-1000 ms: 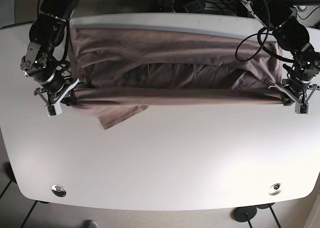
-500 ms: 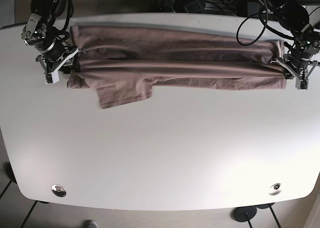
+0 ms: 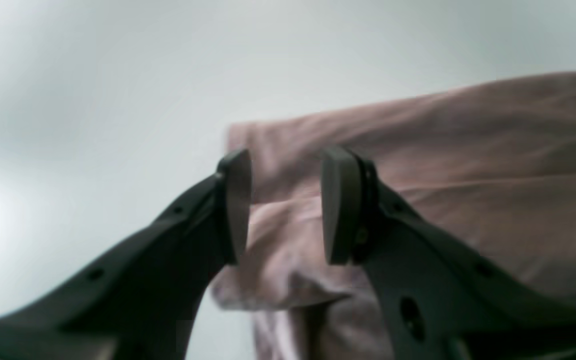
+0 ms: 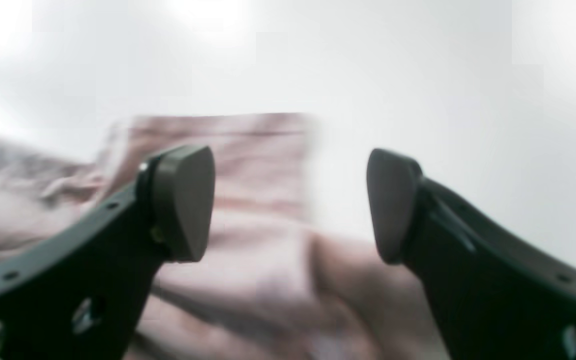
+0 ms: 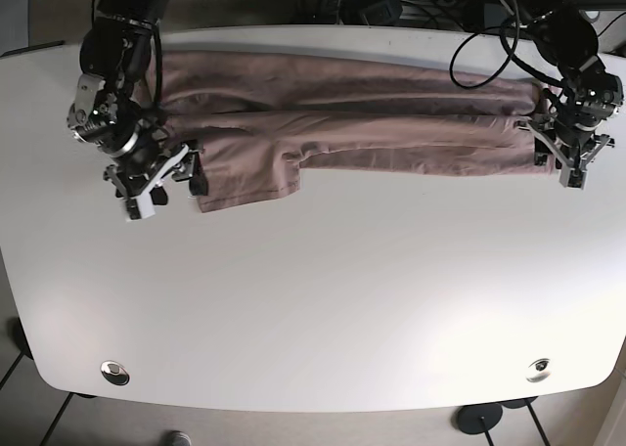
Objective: Fold the T-shirt properly
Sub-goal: 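Pull the folded shirt edge back with both grippers to straighten it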
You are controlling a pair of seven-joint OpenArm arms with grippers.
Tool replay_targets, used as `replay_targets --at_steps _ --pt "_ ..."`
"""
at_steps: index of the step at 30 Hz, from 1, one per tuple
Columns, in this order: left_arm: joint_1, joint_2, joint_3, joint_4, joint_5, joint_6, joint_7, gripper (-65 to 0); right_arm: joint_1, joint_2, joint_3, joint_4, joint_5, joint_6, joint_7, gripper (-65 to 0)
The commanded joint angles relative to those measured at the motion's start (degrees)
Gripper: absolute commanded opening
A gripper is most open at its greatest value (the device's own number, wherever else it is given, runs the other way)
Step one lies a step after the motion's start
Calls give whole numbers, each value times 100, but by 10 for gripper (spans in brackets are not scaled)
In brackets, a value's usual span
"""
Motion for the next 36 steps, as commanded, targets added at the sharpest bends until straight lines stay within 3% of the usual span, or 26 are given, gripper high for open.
replay_targets --at_steps 1,7,9,10,12,14,16,18,19,20,22,25,27,32,36 --pt "60 -74 -28 92 -7 40 -96 -440 275 69 -105 -340 86 17 115 -198" --pt "157 76 -28 -234 -7 40 -113 -440 626 86 -509 -1597 78 8 739 -198" --pt "166 67 -28 -383 -7 40 -113 -440 626 218 -685 -1799 78 -10 1029 -198" --pt "175 58 -28 -418 -7 40 -113 -440 626 245 -790 -1905 78 -71 1170 -198" --pt "184 49 -37 -436 -7 40 -113 -440 600 271 -992 -2098 78 -379 1442 -198" --pt "184 67 -37 -436 -7 40 -324 -440 565 253 -1186 -2089 78 -441 1460 -222" --pt "210 85 -37 -533 -7 40 -544 -440 512 236 -1353 -2072 78 -458 1460 -382" --pt "219 85 -28 -717 -7 40 -579 -440 538 227 -1362 -2089 78 -467 1469 -585" --pt "219 85 -28 -788 -7 40 -579 -440 538 227 -1344 -2072 78 -476 1469 -633" --pt "219 85 -28 -823 -7 40 -579 -440 538 227 -1326 -1993 113 -476 1469 -612" --pt "219 85 -28 -823 -7 40 -579 -440 503 227 -1318 -1632 130 -476 1469 -636" --pt "219 76 -28 -832 -7 40 -579 -440 55 218 -992 -375 139 -476 1407 -634" --pt "219 58 -28 -832 -7 40 -579 -440 -209 183 -896 346 139 -476 985 -634" --pt "210 49 -28 -832 -7 40 -588 -440 -1097 -265 -34 1796 139 -441 -26 -634" --pt "210 58 -28 -832 -7 40 -588 -440 -1730 -459 370 1955 139 -432 -140 -634"
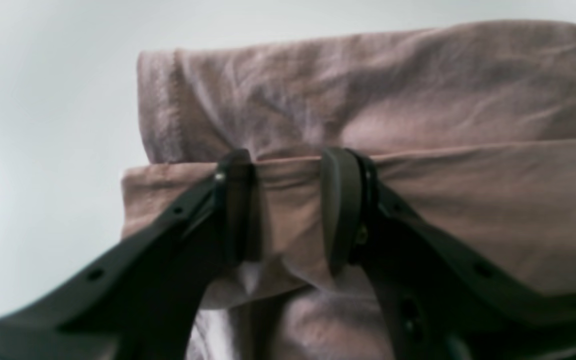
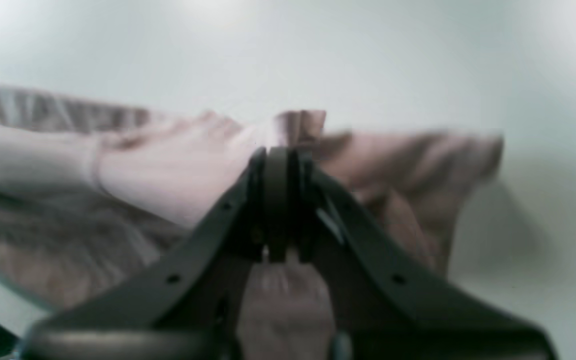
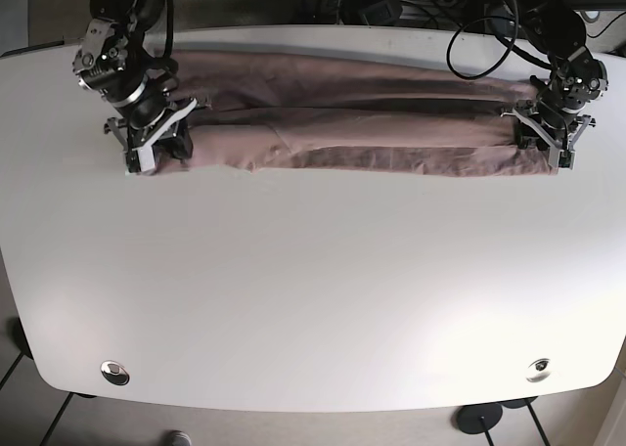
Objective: Fold the T-shirt properly
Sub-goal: 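Pull the folded shirt edge back with both grippers to straighten it, then grasp both ends of the folded strip with the grippers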
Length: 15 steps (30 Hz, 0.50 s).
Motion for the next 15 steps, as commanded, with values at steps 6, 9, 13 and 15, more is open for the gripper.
replay_targets --at_steps 6,9,13,15 --pt "-11 -77 -6 38 76 -3 77 -440 -651 -30 385 114 56 54 114 -629" --pt "-11 -121 -6 65 76 -3 85 -440 -809 -30 631 97 56 45 114 -617" --pt "-11 -148 -15 276 32 -3 112 -440 -897 -39 895 132 56 36 114 -420" --pt "-11 -121 -23 583 32 -3 112 -440 -897 -74 1009 132 65 45 122 -323"
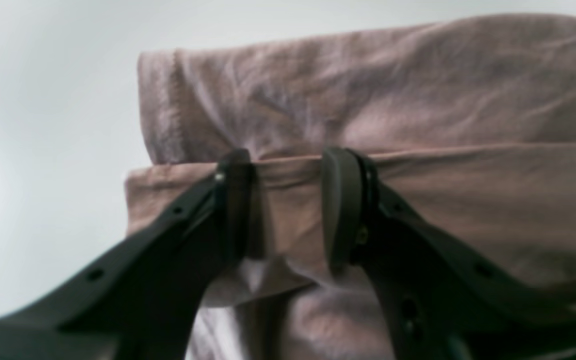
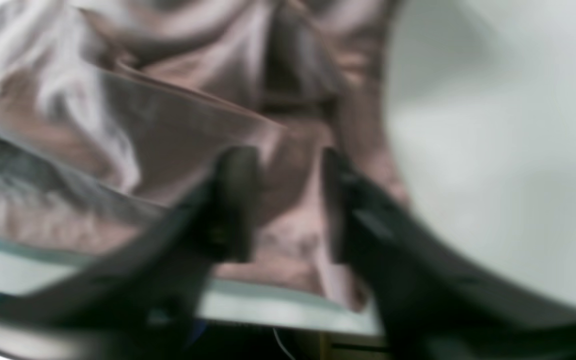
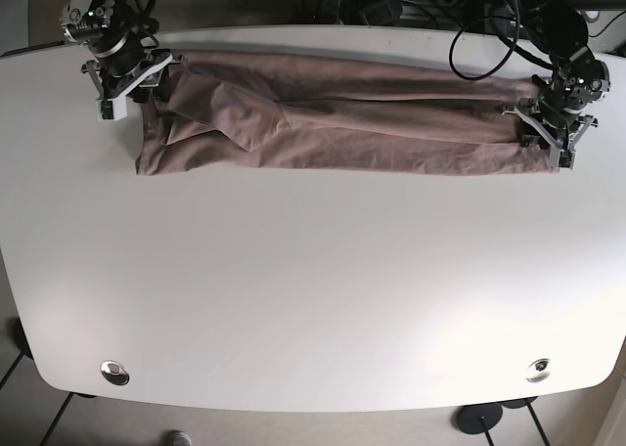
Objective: Fold the T-shirt properly
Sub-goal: 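Grasp both ends of the folded strip with the grippers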
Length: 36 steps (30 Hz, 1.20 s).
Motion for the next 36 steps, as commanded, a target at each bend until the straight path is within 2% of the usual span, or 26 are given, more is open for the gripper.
replay_targets --at_steps 1,2,3,4,5,6,8,11,12,16,21,26,29,31,32,33,34,36 --pt "-50 -91 -28 458 -56 -1 -63 -440 36 -40 70 134 82 60 136 -300" --pt "-50 -82 -19 625 -56 -1 -63 -440 72 -48 43 134 82 166 144 -295" --pt "-41 -47 -19 739 -56 -1 -63 -440 186 -57 34 134 135 403 127 -295" --pt "-41 68 -19 880 -56 -1 -63 -440 291 -57 34 99 416 799 92 -295" --pt "3 120 -19 941 -38 -1 -63 -440 309 -57 17 90 583 983 92 -295" --pt "117 129 -10 985 -29 -1 -63 -440 335 -57 -141 90 689 1080 92 -295" --pt "337 103 157 950 -38 -1 -63 -440 379 -31 -766 90 522 1089 92 -295" --pt "688 103 262 836 -47 -1 -107 -440 379 -92 -1170 -77 144 1089 100 -304" --pt "697 111 227 686 -56 -1 -107 -440 388 -180 -1275 -358 3 1089 109 -349" --pt "609 85 236 80 -56 -1 -107 -436 784 -189 -1284 -1325 -401 1089 136 -530" --pt "143 76 262 -465 -29 -1 -107 -435 1478 75 -985 -2301 -744 1089 645 -533" --pt "-701 -91 412 -1441 -38 -1 -107 -433 2498 628 -897 -3321 -779 1089 698 -533" --pt "-868 -100 535 -1336 -56 -1 -54 -432 2630 664 -933 -3312 -788 1089 698 -534" --pt "-833 -91 526 -756 -64 -1 69 -361 2630 637 -950 -3084 -806 1089 689 -534" --pt "-833 -82 456 -369 -73 -1 359 -278 2621 628 -950 -3013 -779 1089 672 -534" --pt "-833 -64 324 -96 -144 -1 552 -233 2612 628 -950 -2996 -779 1089 672 -534" --pt "-833 -56 157 115 -311 -1 746 -203 2603 602 -950 -2987 -779 1089 672 -534" --pt "-841 -91 -107 273 -847 -1 1036 -185 2595 505 -950 -2978 -814 1089 672 -534"
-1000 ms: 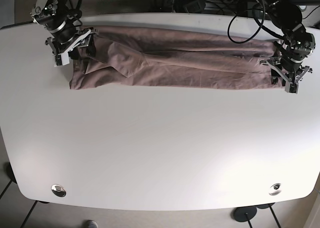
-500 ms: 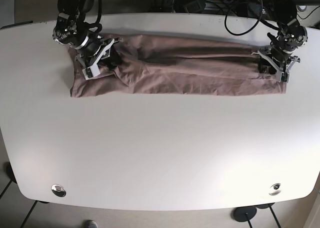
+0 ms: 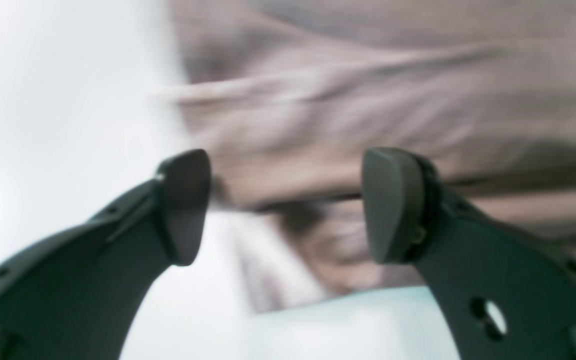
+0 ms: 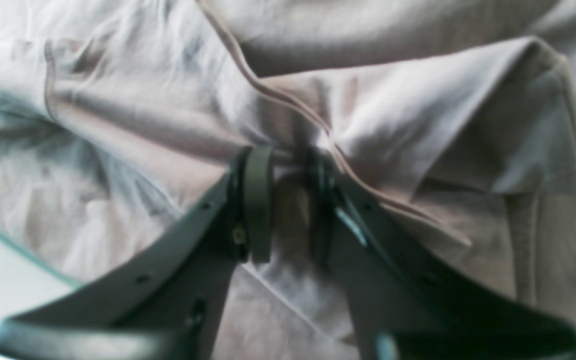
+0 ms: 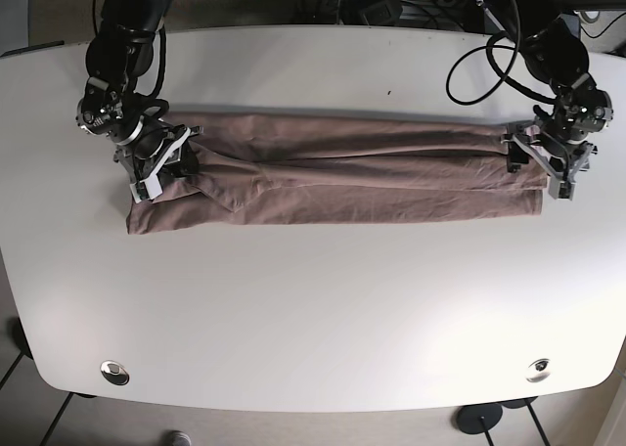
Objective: Fold the T-shirt properly
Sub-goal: 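Grasp both ends of the folded strip with the grippers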
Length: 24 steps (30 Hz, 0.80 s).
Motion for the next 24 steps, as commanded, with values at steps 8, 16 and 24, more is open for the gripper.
replay_targets --at_steps 8,16,24 --pt "-131 -721 -413 -1210 -1665 29 195 -185 15 -39 12 69 -89 -43 -58 -537" --pt "-272 -633 -325 -2221 -1656 29 -42 -186 15 -48 20 69 -89 -43 -58 -537" --pt "-377 -590 106 -2089 -1665 29 -130 -650 15 -57 20 60 -89 -43 -58 -539"
